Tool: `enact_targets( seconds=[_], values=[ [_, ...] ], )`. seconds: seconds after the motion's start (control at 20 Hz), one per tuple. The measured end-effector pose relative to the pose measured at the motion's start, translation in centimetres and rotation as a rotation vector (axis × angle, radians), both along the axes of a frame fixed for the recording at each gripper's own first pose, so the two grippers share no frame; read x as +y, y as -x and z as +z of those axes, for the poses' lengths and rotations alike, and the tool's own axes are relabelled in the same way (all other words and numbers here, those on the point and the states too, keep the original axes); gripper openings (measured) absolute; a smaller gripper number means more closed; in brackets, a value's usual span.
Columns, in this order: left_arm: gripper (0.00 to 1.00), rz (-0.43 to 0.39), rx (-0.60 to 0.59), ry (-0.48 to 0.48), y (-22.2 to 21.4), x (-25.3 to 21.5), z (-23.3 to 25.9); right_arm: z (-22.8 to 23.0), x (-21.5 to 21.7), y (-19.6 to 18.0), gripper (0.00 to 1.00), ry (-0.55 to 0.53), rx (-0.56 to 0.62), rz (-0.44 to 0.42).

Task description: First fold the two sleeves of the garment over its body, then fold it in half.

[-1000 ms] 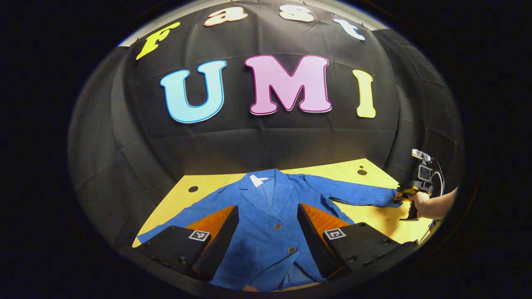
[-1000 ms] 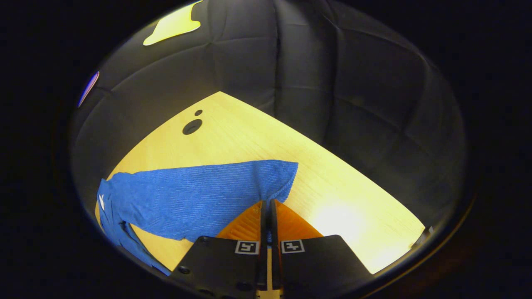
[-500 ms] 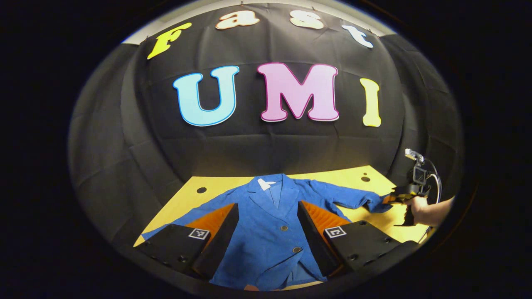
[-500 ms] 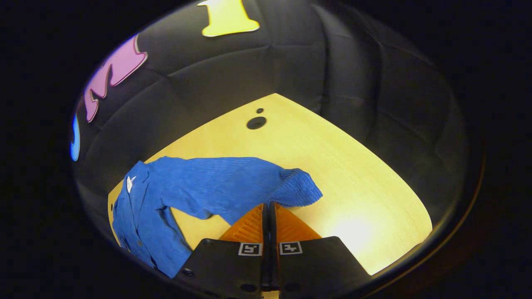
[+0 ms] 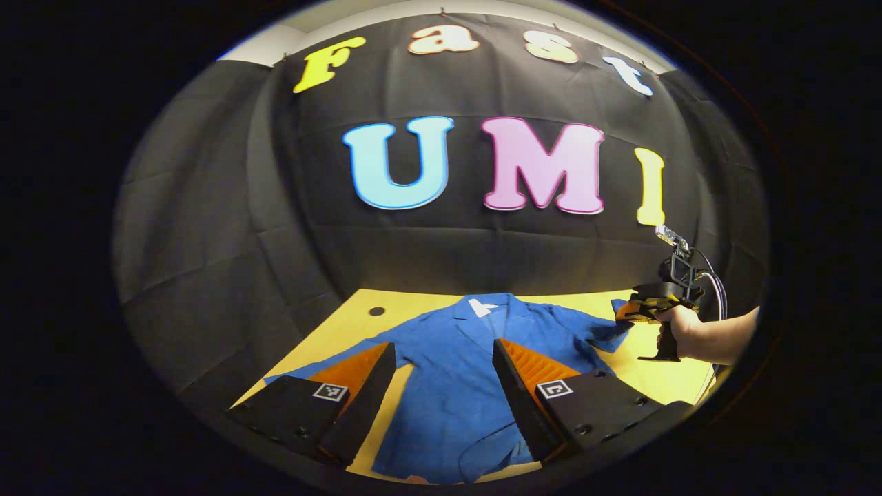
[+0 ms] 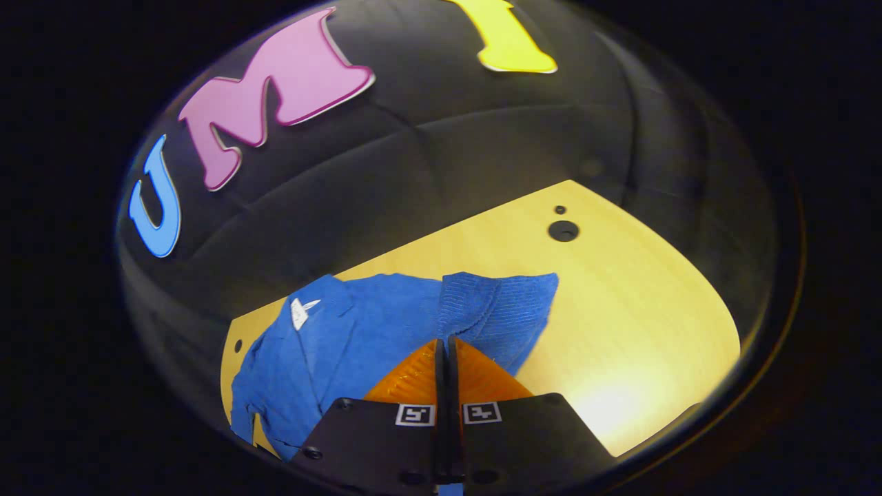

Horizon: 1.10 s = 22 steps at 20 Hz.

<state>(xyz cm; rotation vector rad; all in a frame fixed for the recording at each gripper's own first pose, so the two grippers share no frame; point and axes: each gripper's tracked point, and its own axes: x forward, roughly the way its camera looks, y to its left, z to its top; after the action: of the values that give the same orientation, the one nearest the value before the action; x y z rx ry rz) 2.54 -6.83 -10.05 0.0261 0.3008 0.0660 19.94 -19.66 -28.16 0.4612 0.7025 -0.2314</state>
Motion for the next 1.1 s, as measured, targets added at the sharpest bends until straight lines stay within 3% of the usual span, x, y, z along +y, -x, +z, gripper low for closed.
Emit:
enact_targets(
  seconds=[0.3, 0.75, 0.9, 1.1],
  values=[
    [0.82, 0.141, 0.012, 0.010, 2.5, 7.0, -1.0, 1.6, 12.8, -5.3, 0.01, -0.006, -0.043, 0.193],
    [0.82, 0.378, 0.069, 0.021, 7.4, 16.8, -3.1, -1.8, 36.0, -7.5, 0.01, -0.040, -0.011, 0.484],
    [0.82, 0.432, 0.094, 0.018, 8.8, 18.9, -3.6, -4.4, 41.1, -7.5, 0.00, 0.000, 0.008, 0.522],
    [0.82, 0.471, 0.097, 0.029, 9.3, 21.6, -4.4, -5.1, 42.3, -5.6, 0.95, 0.013, 0.051, 0.538]
  ],
)
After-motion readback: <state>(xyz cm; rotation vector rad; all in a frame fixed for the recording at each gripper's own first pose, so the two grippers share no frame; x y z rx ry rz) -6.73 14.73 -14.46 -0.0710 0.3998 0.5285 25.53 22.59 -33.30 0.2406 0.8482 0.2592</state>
